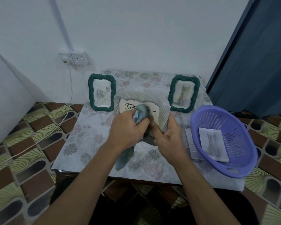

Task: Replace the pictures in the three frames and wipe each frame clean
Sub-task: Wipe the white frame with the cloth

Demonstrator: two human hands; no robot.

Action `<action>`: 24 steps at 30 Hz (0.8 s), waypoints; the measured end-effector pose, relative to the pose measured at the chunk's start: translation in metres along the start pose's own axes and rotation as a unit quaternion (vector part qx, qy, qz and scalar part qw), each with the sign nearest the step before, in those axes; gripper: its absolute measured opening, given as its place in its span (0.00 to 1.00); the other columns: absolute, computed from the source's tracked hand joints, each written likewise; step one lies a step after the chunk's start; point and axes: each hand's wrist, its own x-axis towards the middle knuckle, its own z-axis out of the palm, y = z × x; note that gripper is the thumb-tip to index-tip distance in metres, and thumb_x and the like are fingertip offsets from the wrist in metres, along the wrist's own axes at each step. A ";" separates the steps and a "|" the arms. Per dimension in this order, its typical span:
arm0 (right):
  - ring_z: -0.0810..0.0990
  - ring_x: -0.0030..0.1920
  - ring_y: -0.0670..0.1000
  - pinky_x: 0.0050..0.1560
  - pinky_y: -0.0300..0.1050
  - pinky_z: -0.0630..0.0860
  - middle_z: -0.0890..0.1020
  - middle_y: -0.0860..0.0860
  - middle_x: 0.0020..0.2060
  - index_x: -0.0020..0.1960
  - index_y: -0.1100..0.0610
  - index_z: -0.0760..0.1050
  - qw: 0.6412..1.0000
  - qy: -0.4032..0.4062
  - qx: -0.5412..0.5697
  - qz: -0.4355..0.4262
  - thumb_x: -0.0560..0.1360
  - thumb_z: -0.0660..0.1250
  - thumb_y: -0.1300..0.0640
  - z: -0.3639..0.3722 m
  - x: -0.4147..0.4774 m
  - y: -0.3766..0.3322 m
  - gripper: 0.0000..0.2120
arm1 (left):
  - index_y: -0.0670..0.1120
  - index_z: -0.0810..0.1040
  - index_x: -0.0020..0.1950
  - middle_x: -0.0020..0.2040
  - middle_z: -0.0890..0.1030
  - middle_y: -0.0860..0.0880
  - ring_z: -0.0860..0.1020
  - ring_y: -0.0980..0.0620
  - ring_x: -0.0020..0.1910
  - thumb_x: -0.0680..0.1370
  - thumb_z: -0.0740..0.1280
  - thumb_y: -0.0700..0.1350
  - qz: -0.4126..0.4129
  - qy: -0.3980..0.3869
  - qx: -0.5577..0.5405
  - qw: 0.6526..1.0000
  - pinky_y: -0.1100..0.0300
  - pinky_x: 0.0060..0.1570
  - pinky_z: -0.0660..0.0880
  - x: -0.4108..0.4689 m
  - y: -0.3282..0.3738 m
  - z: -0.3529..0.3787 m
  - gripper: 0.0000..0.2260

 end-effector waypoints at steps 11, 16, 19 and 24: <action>0.81 0.56 0.41 0.57 0.37 0.76 0.83 0.36 0.51 0.59 0.42 0.73 1.000 0.004 -0.019 -0.002 0.79 0.66 0.65 -0.003 -0.004 -0.003 0.19 | 0.41 0.72 0.29 0.26 0.75 0.44 0.74 0.46 0.28 0.71 0.59 0.52 -0.140 0.066 0.001 0.988 0.55 0.29 0.67 0.022 -0.026 -0.014 0.17; 0.82 0.58 0.50 0.60 0.55 0.79 0.84 0.47 0.55 0.64 0.45 0.74 0.999 -0.009 -0.017 0.028 0.77 0.65 0.59 0.002 0.001 0.005 0.17 | 0.48 0.65 0.25 0.23 0.68 0.52 0.68 0.54 0.25 0.72 0.64 0.48 -0.052 -0.008 -0.018 0.998 0.60 0.27 0.62 0.007 0.004 0.002 0.16; 0.84 0.54 0.55 0.53 0.64 0.81 0.84 0.51 0.52 0.62 0.45 0.76 0.997 -0.032 -0.003 0.069 0.77 0.64 0.58 0.002 0.000 0.011 0.16 | 0.49 0.64 0.25 0.24 0.71 0.53 0.68 0.53 0.26 0.70 0.63 0.51 -0.030 -0.042 -0.057 0.997 0.60 0.27 0.62 0.001 0.009 0.008 0.15; 0.83 0.57 0.52 0.60 0.60 0.79 0.85 0.50 0.55 0.61 0.45 0.76 0.997 -0.001 0.039 0.074 0.78 0.66 0.63 -0.001 0.000 0.008 0.17 | 0.49 0.67 0.26 0.24 0.70 0.51 0.69 0.53 0.25 0.70 0.62 0.51 -0.025 0.007 -0.045 0.999 0.57 0.28 0.65 0.004 -0.005 0.005 0.13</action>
